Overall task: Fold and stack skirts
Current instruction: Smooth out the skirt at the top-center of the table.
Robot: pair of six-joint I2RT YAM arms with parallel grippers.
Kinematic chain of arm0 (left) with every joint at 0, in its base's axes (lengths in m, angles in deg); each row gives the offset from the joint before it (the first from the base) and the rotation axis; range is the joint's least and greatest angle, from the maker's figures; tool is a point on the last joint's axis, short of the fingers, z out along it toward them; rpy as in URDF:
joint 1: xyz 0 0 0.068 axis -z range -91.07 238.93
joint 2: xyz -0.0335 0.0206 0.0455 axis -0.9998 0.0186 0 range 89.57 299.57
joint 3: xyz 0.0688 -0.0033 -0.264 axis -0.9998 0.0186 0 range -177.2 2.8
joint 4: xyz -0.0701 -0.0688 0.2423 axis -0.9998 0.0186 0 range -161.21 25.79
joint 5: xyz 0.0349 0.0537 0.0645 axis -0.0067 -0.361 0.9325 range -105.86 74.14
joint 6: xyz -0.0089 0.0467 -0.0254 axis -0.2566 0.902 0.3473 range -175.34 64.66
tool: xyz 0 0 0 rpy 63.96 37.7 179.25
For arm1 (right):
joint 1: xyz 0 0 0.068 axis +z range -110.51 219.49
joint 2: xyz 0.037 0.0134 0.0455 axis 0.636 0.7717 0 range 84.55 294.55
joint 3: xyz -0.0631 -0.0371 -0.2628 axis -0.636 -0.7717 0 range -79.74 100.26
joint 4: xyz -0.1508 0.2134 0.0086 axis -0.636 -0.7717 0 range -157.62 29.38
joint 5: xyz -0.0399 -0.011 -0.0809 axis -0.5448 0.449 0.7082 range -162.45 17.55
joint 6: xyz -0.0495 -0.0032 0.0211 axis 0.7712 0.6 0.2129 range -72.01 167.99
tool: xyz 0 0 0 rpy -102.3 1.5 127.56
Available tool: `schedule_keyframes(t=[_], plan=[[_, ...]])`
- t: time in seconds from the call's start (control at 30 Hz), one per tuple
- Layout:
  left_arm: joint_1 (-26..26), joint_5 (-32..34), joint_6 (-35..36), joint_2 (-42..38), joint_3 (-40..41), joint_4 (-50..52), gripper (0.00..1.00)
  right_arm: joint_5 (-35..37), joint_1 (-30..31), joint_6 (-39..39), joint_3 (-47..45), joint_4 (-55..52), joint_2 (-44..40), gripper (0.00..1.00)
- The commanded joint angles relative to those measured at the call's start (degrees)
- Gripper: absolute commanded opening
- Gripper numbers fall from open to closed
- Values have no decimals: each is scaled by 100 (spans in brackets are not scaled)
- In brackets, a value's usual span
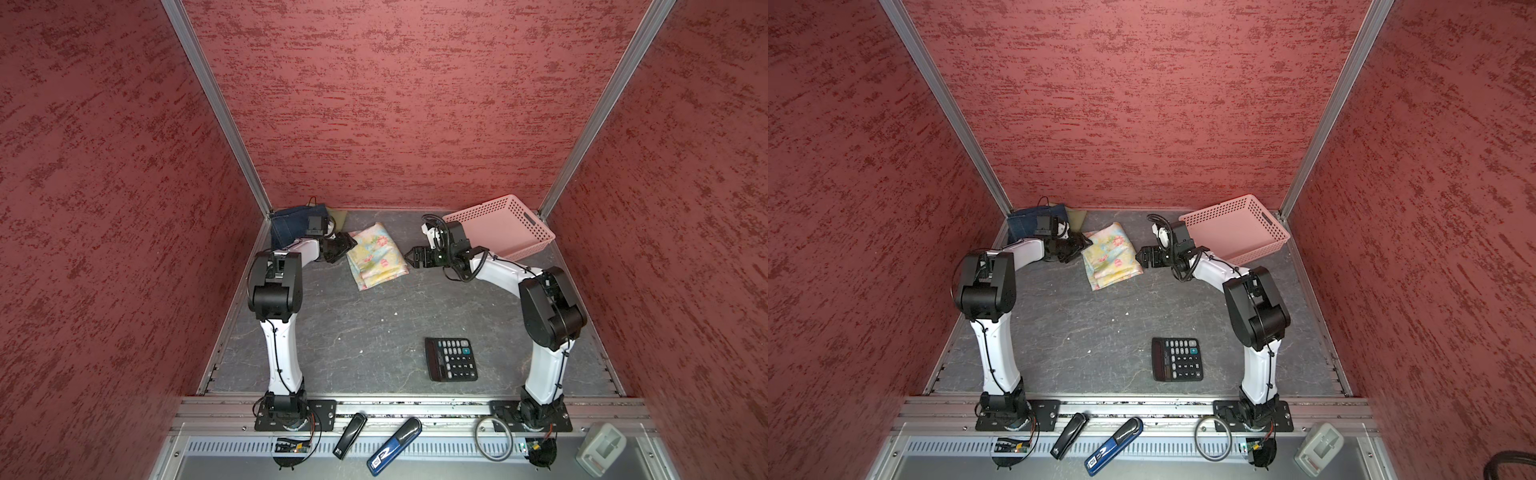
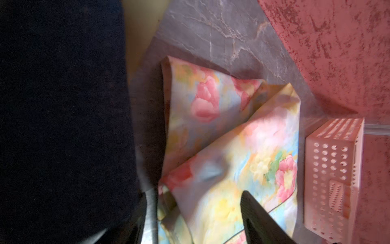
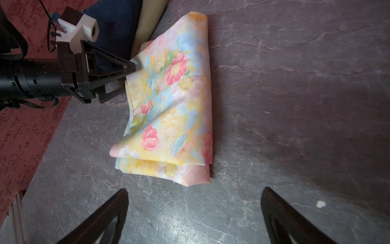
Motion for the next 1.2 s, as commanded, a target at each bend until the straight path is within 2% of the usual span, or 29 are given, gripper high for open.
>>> schedule_keyframes(t=[0.0, 0.1, 0.2, 0.33, 0.5, 0.83, 0.9, 1.03, 1.17], plan=[[35, 270, 157, -663, 82, 84, 90, 15, -23, 100, 330, 66, 46, 99], [57, 554, 194, -1081, 394, 232, 99, -62, -27, 86, 603, 55, 241, 99], [55, 680, 177, -1300, 748, 373, 99, -144, -25, 37, 927, -33, 493, 99], [68, 289, 133, -1319, 1376, 3, 99, -146, -23, -29, 1343, -194, 855, 99], [102, -140, 136, -1081, 1696, -551, 95, -245, -25, 40, 1733, -310, 1330, 98], [116, -461, 64, -232, 1280, -848, 86, -765, -14, -447, 1702, 247, 1824, 96], [131, -529, 2, -71, 1154, -828, 82, -806, -9, -514, 1669, 327, 1846, 95], [205, -322, -21, 144, 889, -454, 76, -809, 10, -557, 1706, 300, 1871, 95], [280, 4, -65, 295, 680, 22, 65, -682, 38, -516, 1887, 95, 2027, 95]])
